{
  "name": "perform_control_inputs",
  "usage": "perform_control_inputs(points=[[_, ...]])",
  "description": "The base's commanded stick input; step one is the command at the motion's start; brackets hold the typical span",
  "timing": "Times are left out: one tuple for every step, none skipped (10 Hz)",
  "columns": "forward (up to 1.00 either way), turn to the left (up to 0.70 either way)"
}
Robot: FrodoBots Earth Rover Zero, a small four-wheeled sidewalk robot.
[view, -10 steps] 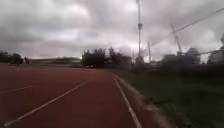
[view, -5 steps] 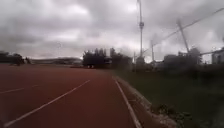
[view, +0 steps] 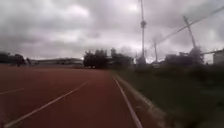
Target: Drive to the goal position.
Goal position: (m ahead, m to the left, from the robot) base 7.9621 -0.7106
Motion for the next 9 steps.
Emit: perform_control_inputs(points=[[0.70, 0.00], [0.70, 0.00], [0.70, 0.00], [0.70, 0.00], [0.70, 0.00], [0.70, 0.00], [0.70, 0.00], [0.70, 0.00], [0.70, 0.00]])
